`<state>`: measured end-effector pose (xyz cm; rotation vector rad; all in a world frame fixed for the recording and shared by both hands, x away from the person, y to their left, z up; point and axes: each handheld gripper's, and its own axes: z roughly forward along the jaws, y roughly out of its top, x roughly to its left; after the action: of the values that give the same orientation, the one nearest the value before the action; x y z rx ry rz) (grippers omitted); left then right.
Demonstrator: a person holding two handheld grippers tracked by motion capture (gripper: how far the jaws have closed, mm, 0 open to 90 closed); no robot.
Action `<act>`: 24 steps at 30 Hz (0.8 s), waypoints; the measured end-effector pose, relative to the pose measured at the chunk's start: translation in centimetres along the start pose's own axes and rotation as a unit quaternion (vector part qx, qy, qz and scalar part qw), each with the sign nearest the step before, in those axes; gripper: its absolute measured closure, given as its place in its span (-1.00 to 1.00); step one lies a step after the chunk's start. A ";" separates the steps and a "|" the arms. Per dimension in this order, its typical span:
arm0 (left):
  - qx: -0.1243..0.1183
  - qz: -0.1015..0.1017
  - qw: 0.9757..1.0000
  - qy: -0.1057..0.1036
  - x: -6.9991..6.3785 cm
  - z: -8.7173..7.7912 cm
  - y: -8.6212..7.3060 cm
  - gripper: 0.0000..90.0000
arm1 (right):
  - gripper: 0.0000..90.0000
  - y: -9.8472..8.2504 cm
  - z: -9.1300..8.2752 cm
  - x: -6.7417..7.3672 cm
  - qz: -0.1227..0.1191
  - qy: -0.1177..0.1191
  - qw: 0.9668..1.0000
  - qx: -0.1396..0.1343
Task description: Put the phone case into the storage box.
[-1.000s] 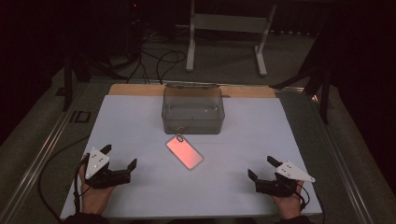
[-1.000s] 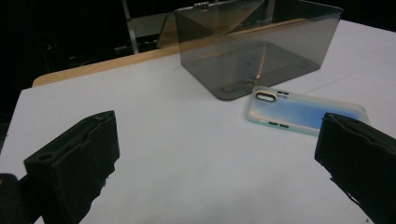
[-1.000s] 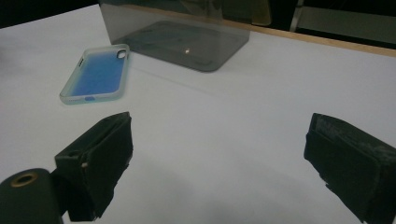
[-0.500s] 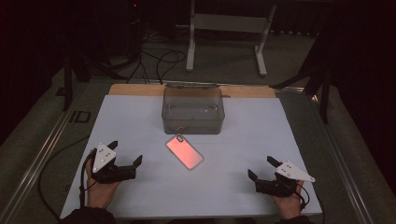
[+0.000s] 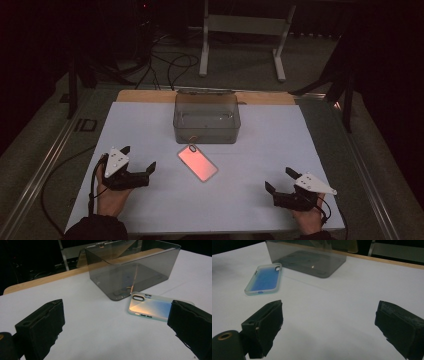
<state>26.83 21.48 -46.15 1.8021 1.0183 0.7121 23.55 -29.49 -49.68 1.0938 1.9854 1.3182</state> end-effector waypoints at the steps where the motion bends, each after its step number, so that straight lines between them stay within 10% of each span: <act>1: 0.000 0.000 1.000 0.000 0.0 0.1 0.1 -0.96 | -0.83 0.0 0.0 0.0 0.000 0.001 1.000 0.000; 24: 0.000 0.017 1.000 0.000 -0.1 1.4 1.1 -0.98 | -0.83 0.0 0.0 0.0 0.002 0.000 1.000 0.000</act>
<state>28.32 20.54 -45.74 1.8238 0.9900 0.7326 23.57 -29.47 -49.70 1.0986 1.9850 1.3203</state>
